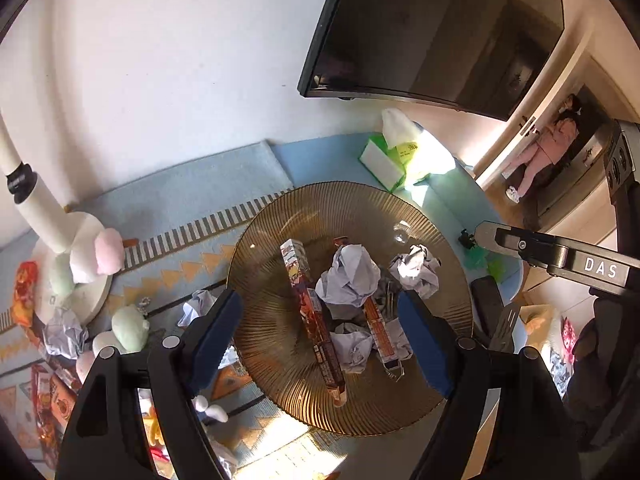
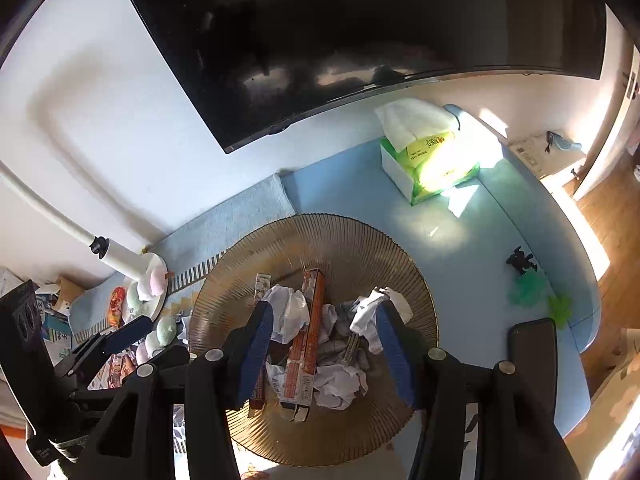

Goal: Organize objects
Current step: 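Carry both papers to the glass plate and open both tools over it, then move both open tools back over the cluttered rug toward the boxes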

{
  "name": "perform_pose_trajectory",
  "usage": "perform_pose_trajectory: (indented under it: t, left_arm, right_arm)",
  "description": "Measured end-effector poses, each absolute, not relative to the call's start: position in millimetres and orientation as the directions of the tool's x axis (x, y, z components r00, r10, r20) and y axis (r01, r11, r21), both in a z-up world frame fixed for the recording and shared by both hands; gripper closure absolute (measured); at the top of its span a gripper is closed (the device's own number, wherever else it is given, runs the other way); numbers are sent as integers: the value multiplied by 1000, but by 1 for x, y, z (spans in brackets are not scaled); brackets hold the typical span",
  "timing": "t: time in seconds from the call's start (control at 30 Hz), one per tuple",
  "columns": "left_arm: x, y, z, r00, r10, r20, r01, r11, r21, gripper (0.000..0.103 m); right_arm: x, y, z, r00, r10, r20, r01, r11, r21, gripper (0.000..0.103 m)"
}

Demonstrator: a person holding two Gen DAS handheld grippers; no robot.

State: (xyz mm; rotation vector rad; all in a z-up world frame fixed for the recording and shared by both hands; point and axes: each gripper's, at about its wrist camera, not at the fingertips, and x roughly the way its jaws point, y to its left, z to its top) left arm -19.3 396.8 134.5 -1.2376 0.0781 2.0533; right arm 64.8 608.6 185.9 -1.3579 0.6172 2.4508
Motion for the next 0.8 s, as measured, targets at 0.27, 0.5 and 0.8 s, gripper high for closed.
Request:
perform_pose_trajectory:
  t: [0.27,0.5,0.8]
  left_arm:
    - [-8,364,145,-333,527,-782,-584,-766,-268,24]
    - [-2,322,143,-359,492,-793,-527,-808,-263,24]
    - [0,254,139,-394,444,-805,-428,-864,-267,24]
  right_arm:
    - [57,570,197,-530,36,-847,-367,-910,191,46]
    - [50,516,212,-551,69,-831,-279,-954,106,39]
    - [39,453,210,-541,38,-840,-202,-976,86,39]
